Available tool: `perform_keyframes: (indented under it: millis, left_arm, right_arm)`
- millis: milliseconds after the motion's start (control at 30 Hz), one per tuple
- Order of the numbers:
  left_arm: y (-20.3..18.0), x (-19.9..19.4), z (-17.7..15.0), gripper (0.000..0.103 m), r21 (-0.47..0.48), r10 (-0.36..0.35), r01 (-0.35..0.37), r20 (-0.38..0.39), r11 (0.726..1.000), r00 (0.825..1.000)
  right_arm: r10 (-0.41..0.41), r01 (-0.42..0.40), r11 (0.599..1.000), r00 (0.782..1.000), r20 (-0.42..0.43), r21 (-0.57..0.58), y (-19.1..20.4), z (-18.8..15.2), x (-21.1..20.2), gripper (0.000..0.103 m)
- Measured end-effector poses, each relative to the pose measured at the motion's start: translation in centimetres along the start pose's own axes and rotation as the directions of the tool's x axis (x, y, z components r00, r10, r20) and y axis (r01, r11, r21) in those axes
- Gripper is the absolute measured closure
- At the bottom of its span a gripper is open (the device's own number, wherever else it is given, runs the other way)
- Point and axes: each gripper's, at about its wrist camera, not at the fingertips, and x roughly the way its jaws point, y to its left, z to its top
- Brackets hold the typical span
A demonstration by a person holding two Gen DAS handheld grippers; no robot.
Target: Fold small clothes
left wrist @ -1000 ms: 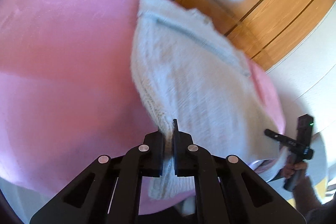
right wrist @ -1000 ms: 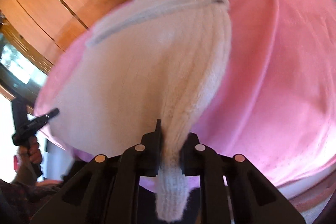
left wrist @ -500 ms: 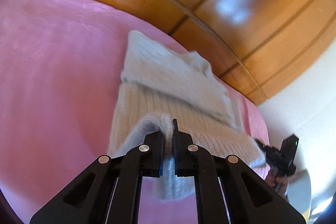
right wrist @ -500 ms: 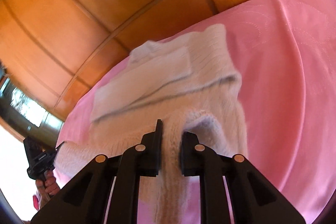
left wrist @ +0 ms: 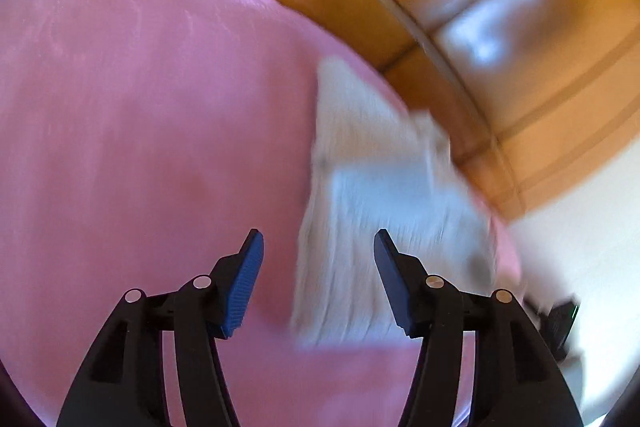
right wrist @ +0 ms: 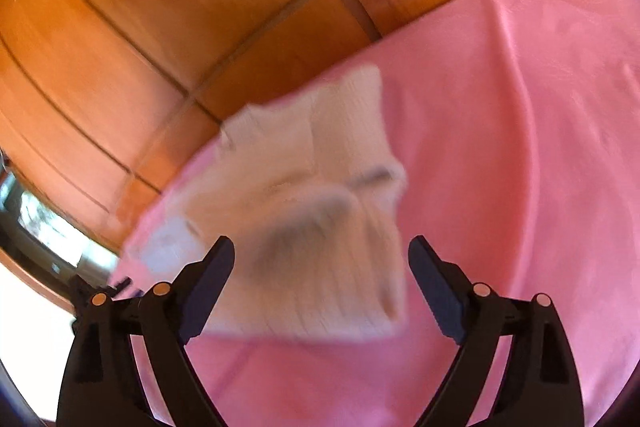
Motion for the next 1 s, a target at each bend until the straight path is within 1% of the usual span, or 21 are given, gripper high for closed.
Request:
perform_keyframes:
  millis: [67,100,133,167,200,233,267,300,333,367,400,467,567,633,733,833,900,933,967,1000]
  left_arm:
    - [-0.4,0.5,-1.9,0.038,0.053,0.01,-0.008,-0.041,0.999,0.999]
    - [-0.7,0.7,-2.8,0.038,0.083,0.03,-0.027,-0.043,0.996,0.999]
    - [-1.1,0.8,-3.2,0.038,0.106,0.049,-0.046,-0.027,0.993,0.998]
    - [-1.5,0.9,-3.4,0.038,0.126,0.063,-0.061,-0.013,0.99,0.998]
    - [-2.2,1.2,-3.4,0.04,0.136,0.056,-0.052,-0.025,0.989,0.998]
    - [-2.4,1.6,-3.4,0.06,0.136,0.053,-0.047,-0.037,0.99,0.998]
    - [-2.7,2.2,-3.4,0.074,0.139,0.071,-0.063,-0.051,0.988,0.996]
    - [-3.0,2.6,-3.4,0.078,0.153,0.102,-0.093,-0.052,0.984,0.993]
    - [-3.2,2.9,-3.5,0.085,0.163,0.109,-0.1,-0.048,0.982,0.993]
    - [-3.4,2.8,-3.6,0.087,0.168,0.112,-0.103,-0.045,0.98,0.993]
    - [-3.5,2.2,-3.8,0.088,0.175,0.114,-0.105,-0.04,0.979,0.993]
    - [-3.6,0.9,-4.2,0.09,0.187,0.105,-0.098,-0.031,0.978,0.994]
    - [-3.8,-0.9,-5.2,0.092,0.204,0.094,-0.088,-0.018,0.975,0.995]
    - [-3.8,-2.8,-6.2,0.092,0.208,0.083,-0.079,-0.013,0.975,0.996]
    - [-3.6,-4.8,-7.7,0.092,0.198,0.074,-0.07,-0.012,0.978,0.997]
    - [-3.0,-6.9,-10.1,0.092,0.168,0.059,-0.051,-0.038,0.984,0.998]
    - [-2.7,-8.3,-12.2,0.092,0.17,0.075,-0.063,-0.065,0.983,0.995]
    - [-2.3,-8.6,-13.0,0.092,0.157,0.069,-0.054,-0.088,0.986,0.994]
    - [-2.1,-8.8,-13.5,0.09,0.157,0.079,-0.064,-0.095,0.986,0.992]
    - [-2.1,-8.9,-13.7,0.089,0.164,0.105,-0.089,-0.089,0.982,0.991]
  right_arm:
    - [-0.006,0.006,1.0,1.0,-0.024,-0.021,0.0,-1.3,0.7,0.014]
    - [-0.024,0.023,0.999,0.999,-0.032,-0.044,0.2,-1.8,1.2,0.014]
    - [-0.039,0.037,0.997,0.999,-0.037,-0.067,0.4,-2.1,1.7,0.016]
    - [-0.062,0.057,0.993,0.997,-0.045,-0.099,0.8,-2.4,2.4,0.019]
    - [-0.09,0.083,0.988,0.994,-0.053,-0.133,1.3,-2.5,3.4,0.029]
    - [-0.119,0.109,0.982,0.991,-0.056,-0.156,1.7,-2.5,4.1,0.043]
    - [-0.134,0.122,0.978,0.989,-0.062,-0.166,2.0,-2.4,4.7,0.053]
    - [-0.137,0.124,0.978,0.988,-0.071,-0.168,2.1,-2.3,4.9,0.071]
    - [-0.137,0.122,0.978,0.988,-0.077,-0.17,2.3,-2.3,5.0,0.08]
    - [-0.142,0.127,0.976,0.987,-0.074,-0.178,2.7,-2.4,4.9,0.083]
    - [-0.15,0.135,0.972,0.986,-0.067,-0.194,3.3,-2.7,4.3,0.084]
    - [-0.126,0.113,0.975,0.99,-0.06,-0.191,3.9,-3.1,3.2,0.086]
    - [-0.068,0.057,0.982,0.996,-0.056,-0.18,4.7,-4.5,0.7,0.087]
    - [-0.039,0.028,0.985,0.997,-0.064,-0.17,5.1,-5.6,-0.3,0.087]
    - [-0.021,0.007,0.986,0.997,-0.08,-0.167,5.4,-7.4,-1.9,0.087]
    - [0.004,-0.02,0.99,0.994,-0.11,-0.139,4.8,-9.7,-4.4,0.087]
    - [-0.027,0.007,0.989,0.991,-0.129,-0.15,4.4,-11.1,-5.6,0.087]
    - [-0.042,0.021,0.988,0.989,-0.138,-0.154,4.2,-11.7,-5.8,0.087]
    - [-0.069,0.043,0.983,0.987,-0.147,-0.177,4.2,-12.2,-5.9,0.086]
    - [-0.114,0.084,0.974,0.984,-0.137,-0.21,4.5,-12.4,-5.9,0.083]
